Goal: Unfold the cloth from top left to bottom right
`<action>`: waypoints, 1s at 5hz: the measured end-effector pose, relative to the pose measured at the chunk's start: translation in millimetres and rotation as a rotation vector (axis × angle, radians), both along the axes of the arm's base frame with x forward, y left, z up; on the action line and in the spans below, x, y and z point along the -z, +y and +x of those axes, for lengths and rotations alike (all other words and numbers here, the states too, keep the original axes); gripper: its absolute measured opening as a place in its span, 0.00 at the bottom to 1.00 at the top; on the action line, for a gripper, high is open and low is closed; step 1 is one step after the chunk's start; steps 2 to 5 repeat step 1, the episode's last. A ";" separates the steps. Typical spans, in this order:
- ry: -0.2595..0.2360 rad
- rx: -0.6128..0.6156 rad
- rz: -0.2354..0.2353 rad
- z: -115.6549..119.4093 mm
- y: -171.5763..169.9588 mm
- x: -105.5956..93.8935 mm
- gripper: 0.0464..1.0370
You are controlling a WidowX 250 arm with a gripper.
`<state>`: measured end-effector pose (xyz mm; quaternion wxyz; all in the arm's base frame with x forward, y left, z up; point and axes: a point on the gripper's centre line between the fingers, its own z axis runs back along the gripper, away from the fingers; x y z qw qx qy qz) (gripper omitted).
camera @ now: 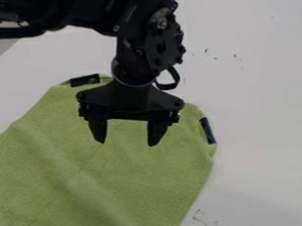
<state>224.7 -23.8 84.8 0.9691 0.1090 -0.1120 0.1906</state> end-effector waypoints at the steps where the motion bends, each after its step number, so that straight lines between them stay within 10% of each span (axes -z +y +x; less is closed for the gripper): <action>1: 0.000 0.001 0.001 0.1 0.2 -0.1 0.96; 5: 0.000 0.001 0.001 0.1 0.2 -0.1 0.96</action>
